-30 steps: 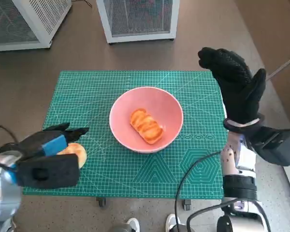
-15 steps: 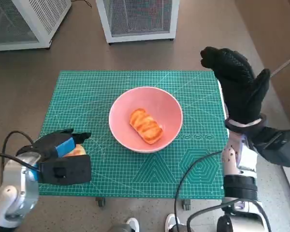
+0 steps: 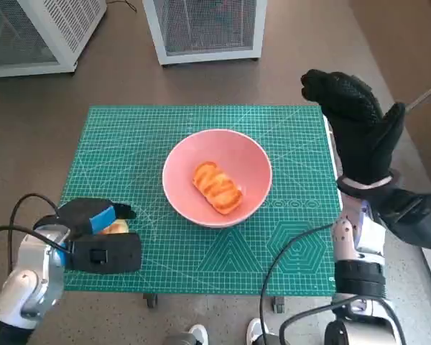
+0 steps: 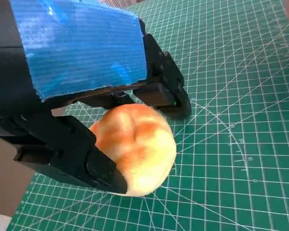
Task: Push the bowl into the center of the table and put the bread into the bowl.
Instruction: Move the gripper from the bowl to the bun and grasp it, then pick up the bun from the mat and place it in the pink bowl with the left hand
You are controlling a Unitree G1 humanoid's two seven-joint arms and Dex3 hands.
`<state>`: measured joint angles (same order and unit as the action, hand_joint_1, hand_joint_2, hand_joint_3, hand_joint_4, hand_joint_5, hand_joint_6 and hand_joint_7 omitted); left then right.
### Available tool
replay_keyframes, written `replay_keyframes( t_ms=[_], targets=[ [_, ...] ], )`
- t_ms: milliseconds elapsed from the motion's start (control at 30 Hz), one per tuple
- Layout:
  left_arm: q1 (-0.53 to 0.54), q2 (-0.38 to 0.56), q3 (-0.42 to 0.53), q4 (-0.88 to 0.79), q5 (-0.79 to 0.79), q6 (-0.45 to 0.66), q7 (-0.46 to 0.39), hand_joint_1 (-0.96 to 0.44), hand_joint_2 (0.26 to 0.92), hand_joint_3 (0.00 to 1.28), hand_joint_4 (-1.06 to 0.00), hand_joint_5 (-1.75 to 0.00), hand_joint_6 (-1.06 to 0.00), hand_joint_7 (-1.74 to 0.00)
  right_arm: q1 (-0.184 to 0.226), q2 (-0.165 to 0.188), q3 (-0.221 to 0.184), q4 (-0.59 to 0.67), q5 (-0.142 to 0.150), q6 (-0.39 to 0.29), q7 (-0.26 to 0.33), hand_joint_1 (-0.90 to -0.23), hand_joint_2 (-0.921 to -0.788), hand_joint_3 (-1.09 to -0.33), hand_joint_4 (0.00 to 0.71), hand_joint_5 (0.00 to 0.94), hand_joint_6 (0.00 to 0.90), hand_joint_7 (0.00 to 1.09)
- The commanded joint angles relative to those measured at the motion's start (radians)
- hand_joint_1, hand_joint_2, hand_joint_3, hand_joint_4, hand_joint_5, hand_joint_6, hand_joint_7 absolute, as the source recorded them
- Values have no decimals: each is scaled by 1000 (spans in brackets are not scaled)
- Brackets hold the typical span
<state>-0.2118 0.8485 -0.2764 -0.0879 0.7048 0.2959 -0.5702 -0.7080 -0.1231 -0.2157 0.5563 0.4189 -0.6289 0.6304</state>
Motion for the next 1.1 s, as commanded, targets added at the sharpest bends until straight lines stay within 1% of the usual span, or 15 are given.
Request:
replay_keyframes(
  t_ms=[33, 167, 400, 667, 900, 1100],
  targets=[
    [1, 8, 10, 18, 2, -15, -17, 4, 918, 86, -694, -1191, -595, -1109, 23, -8, 0, 0, -5, 8, 2, -650, -921, -642, 242, 0, 261, 104],
    [4, 13, 25, -6, -1, -7, -35, 3, 920, 81, -684, -1221, -608, -1123, 24, -6, 0, 1, -4, 9, 2, -650, -921, -640, 242, 0, 262, 103],
    [6, 18, 72, -67, -15, 19, -77, 3, 919, 77, -682, -1187, -614, -1170, 27, -3, 2, 0, -6, 6, 2, -650, -921, -635, 242, 0, 264, 100],
    [-9, 26, 175, -176, -76, 45, -127, 3, 920, 74, -685, -1182, -614, -1172, 29, -2, 3, -4, -1, 14, 4, -655, -921, -636, 244, 1, 267, 96],
    [-55, 20, 264, -269, -139, 33, -129, 3, 917, 65, -699, -1206, -637, -1111, 27, -4, 4, -5, -1, 18, 6, -659, -921, -634, 242, 0, 266, 93],
    [-140, 5, 281, -334, -157, 42, -128, 3, 917, 46, -728, -1180, -657, -1082, 23, -5, 4, 3, -4, 14, 8, -650, -921, -634, 242, 0, 267, 91]
  ],
)
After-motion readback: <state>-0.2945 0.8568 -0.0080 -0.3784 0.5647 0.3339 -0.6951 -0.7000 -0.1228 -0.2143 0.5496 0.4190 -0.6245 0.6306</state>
